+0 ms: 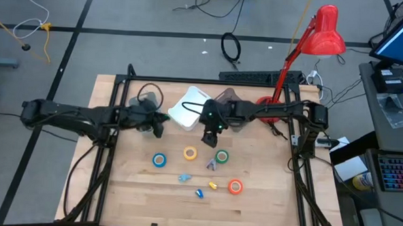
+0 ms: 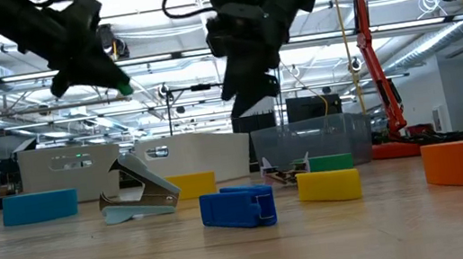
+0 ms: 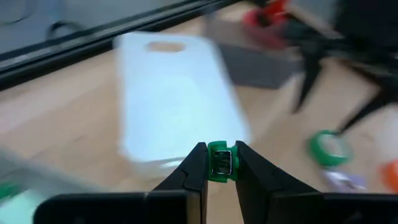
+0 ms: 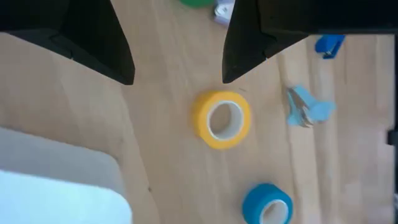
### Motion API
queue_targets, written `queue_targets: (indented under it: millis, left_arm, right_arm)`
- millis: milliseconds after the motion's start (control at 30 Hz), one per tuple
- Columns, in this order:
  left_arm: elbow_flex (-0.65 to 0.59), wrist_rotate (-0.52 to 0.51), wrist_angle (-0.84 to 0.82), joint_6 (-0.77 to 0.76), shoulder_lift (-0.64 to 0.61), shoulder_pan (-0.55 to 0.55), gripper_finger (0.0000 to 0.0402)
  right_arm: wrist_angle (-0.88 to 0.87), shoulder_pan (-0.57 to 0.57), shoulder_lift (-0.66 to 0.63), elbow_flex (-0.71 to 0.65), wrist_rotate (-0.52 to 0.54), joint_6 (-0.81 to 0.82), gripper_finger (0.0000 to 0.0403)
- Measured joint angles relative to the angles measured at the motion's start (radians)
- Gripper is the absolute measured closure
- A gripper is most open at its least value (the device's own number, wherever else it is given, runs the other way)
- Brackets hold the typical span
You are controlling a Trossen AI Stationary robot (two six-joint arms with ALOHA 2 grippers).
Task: Pick and place Stapler, Stapler remover, tape
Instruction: Put the small green stapler into the gray bin
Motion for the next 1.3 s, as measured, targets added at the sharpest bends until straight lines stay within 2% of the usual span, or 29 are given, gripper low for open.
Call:
queue_targets:
  millis: [167, 300, 433, 567, 767, 1000, 1300]
  left_arm:
    - [0.098, -0.002, -0.252, -0.022, 0.028, 0.139, 0.0350]
    - [0.157, 0.036, -0.388, -0.006, 0.059, 0.265, 0.0350]
    - [0.193, 0.100, -0.448, 0.067, 0.110, 0.377, 0.0350]
    - [0.229, 0.153, -0.478, 0.161, 0.186, 0.471, 0.0350]
    - [0.310, 0.166, -0.577, 0.295, 0.339, 0.576, 0.0350]
    - [0.405, 0.161, -0.649, 0.434, 0.495, 0.664, 0.0350]
    - [0.509, 0.153, -0.744, 0.551, 0.676, 0.705, 0.0350]
  right_arm:
    - [-0.015, -0.015, 0.000, 0.000, 0.001, -0.011, 0.0169]
    - [-0.052, -0.021, 0.000, 0.000, 0.028, -0.062, 0.0168]
    - [-0.098, -0.021, -0.013, -0.001, 0.116, -0.092, 0.0168]
    - [-0.073, -0.021, -0.069, -0.046, 0.200, -0.087, 0.0167]
    - [0.043, -0.022, -0.229, -0.218, 0.212, -0.036, 0.0167]
    - [0.279, -0.023, -0.459, -0.489, 0.211, 0.067, 0.0167]
    - [0.520, -0.023, -0.721, -0.740, 0.207, 0.171, 0.0167]
